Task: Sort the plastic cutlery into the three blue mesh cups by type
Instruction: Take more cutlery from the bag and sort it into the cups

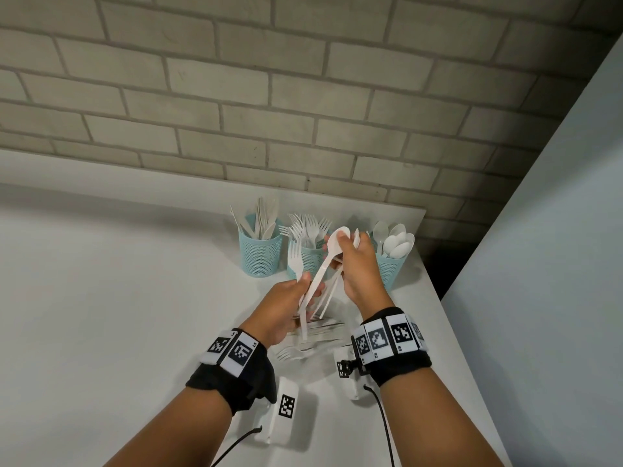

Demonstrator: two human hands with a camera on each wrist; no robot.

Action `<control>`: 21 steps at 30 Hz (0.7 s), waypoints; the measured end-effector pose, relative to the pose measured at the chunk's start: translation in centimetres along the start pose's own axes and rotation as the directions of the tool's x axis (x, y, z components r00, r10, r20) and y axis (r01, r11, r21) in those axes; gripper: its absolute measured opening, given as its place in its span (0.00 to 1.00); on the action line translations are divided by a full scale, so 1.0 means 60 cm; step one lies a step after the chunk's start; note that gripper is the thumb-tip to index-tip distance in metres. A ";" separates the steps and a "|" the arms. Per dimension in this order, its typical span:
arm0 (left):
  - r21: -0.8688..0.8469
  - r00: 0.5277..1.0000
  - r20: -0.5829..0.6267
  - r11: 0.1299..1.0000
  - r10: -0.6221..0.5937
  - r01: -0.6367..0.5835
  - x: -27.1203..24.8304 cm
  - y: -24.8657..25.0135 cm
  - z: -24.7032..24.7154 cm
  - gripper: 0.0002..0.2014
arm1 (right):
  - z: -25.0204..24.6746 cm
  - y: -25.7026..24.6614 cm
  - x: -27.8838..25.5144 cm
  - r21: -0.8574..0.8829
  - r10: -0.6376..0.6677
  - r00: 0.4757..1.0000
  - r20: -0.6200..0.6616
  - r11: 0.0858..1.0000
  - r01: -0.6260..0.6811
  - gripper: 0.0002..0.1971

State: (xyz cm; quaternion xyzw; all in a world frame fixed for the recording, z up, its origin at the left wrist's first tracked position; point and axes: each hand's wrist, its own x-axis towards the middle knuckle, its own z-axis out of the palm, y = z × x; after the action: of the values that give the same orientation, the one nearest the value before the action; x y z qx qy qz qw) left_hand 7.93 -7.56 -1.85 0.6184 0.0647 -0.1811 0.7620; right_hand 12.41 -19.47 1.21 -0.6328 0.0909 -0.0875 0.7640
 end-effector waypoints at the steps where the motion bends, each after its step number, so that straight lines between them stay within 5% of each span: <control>1: 0.031 1.000 0.006 0.999 -0.012 0.012 -0.001 0.001 0.001 0.20 | 0.000 -0.002 -0.001 0.054 -0.017 1.000 0.005 0.998 0.017 0.03; 8: 0.019 0.999 0.025 0.999 0.047 -0.047 0.008 -0.008 0.005 0.14 | -0.017 -0.012 0.004 0.098 -0.118 0.978 -0.170 0.986 0.136 0.13; 11: 0.071 0.992 -0.021 0.990 0.121 -0.119 0.012 -0.002 0.004 0.14 | -0.033 -0.009 0.017 0.129 -0.009 0.971 -0.241 0.991 0.042 0.05; 15: 0.121 0.987 -0.030 0.981 0.158 -0.153 0.012 0.028 0.010 0.13 | -0.051 -0.005 0.037 0.183 0.150 0.957 -0.248 0.977 -0.106 0.10; 21: 0.034 0.945 0.013 0.945 0.325 -0.326 0.028 0.124 0.018 0.11 | -0.092 -0.101 0.071 0.101 -0.149 0.900 -0.409 0.973 0.207 0.07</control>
State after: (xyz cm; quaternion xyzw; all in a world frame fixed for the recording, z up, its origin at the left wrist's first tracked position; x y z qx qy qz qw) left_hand 11.99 -7.67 4.68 0.6334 -0.0444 -0.0563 0.7705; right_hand 15.05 -26.86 6.03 -0.5514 0.1797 -0.2902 0.7612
